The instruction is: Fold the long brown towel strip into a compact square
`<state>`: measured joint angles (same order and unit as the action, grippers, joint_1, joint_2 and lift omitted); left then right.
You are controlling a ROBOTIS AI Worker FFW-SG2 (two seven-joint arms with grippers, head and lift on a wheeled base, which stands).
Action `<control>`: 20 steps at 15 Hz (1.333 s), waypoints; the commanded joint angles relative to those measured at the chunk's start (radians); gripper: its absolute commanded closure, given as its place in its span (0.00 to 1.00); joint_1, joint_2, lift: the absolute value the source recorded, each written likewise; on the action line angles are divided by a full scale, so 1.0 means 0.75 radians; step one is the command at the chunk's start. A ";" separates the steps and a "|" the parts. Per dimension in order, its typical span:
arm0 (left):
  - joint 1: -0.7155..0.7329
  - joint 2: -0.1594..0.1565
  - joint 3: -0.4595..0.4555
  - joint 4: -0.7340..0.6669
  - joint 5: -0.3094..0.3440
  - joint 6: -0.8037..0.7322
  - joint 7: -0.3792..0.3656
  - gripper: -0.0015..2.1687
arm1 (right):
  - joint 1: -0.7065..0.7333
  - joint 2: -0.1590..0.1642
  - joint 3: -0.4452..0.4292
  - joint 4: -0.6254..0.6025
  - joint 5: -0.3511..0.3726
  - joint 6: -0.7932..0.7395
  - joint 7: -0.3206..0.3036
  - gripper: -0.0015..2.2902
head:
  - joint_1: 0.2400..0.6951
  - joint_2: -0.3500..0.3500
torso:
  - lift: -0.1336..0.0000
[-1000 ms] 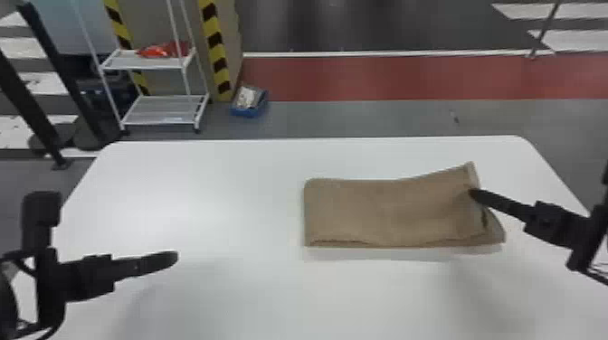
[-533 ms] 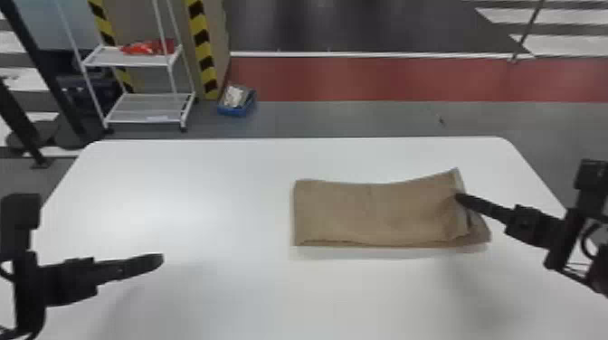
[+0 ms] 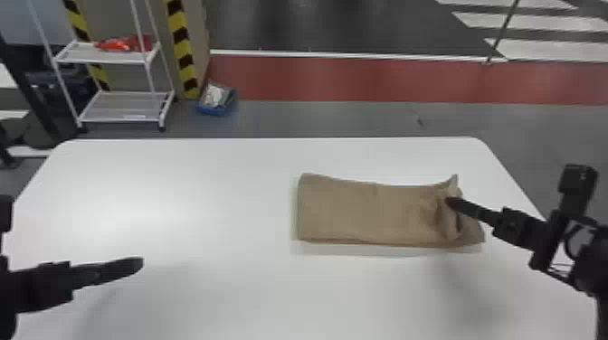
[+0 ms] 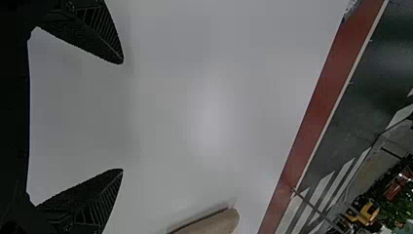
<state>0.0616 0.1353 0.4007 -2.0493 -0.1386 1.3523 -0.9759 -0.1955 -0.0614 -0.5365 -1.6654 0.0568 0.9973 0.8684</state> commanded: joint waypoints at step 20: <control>0.039 0.012 0.030 0.014 0.011 -0.020 -0.020 0.05 | -0.042 -0.149 0.087 0.173 0.233 -0.136 -0.029 0.05 | 1.00 0.32 | 0.07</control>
<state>0.0880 0.1442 0.4205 -2.0376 -0.1308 1.3379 -0.9904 -0.2177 -0.1755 -0.4905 -1.5688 0.2134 0.9239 0.8485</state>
